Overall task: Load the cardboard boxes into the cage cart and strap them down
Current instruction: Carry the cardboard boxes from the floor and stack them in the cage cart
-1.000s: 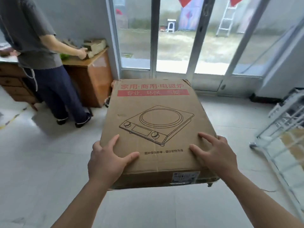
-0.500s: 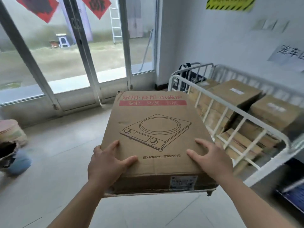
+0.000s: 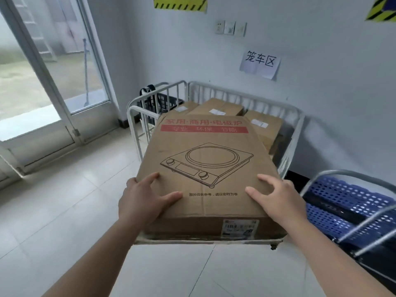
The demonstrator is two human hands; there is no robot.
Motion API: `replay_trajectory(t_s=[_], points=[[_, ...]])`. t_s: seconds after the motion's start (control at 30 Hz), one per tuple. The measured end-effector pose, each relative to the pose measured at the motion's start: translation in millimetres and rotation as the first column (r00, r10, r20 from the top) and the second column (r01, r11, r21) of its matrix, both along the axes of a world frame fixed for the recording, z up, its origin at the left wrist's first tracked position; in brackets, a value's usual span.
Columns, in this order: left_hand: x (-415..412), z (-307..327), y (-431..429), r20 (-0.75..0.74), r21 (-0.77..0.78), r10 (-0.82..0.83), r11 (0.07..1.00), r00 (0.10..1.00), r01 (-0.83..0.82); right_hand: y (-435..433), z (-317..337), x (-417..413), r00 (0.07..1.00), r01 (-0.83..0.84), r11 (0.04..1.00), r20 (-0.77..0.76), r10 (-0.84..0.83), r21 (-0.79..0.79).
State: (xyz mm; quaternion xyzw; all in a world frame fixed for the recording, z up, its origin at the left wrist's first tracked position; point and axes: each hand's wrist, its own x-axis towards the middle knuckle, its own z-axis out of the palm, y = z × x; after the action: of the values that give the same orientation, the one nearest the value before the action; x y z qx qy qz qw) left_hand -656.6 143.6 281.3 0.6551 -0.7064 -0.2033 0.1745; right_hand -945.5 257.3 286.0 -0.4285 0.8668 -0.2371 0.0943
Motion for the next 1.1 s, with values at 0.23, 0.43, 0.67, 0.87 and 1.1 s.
replay_trajectory(t_s=[0.23, 0.43, 0.67, 0.87, 1.1], points=[[-104, 17, -123, 0.024, -0.032, -0.189, 0.981, 0.982, 0.189, -70, 12, -77, 0.986, 0.169, 0.986, 0.002, -0.169, 0.009], [-184, 31, -233, 0.063, -0.002, -0.331, 0.943, 0.942, 0.332, -143, 20, -130, 0.951, 0.302, 0.953, 0.051, -0.304, 0.040], [-266, 22, -324, 0.019, 0.101, -0.435, 0.897, 0.900, 0.431, -206, 7, -186, 0.904, 0.410, 0.908, 0.096, -0.417, 0.089], [-338, 8, -385, 0.024, 0.209, -0.463, 0.869, 0.886, 0.449, -254, -12, -250, 0.884, 0.421, 0.886, 0.133, -0.449, 0.195], [-417, -21, -440, -0.029, 0.340, -0.448, 0.836, 0.893, 0.431, -316, -37, -329, 0.885, 0.375, 0.884, 0.176, -0.431, 0.278]])
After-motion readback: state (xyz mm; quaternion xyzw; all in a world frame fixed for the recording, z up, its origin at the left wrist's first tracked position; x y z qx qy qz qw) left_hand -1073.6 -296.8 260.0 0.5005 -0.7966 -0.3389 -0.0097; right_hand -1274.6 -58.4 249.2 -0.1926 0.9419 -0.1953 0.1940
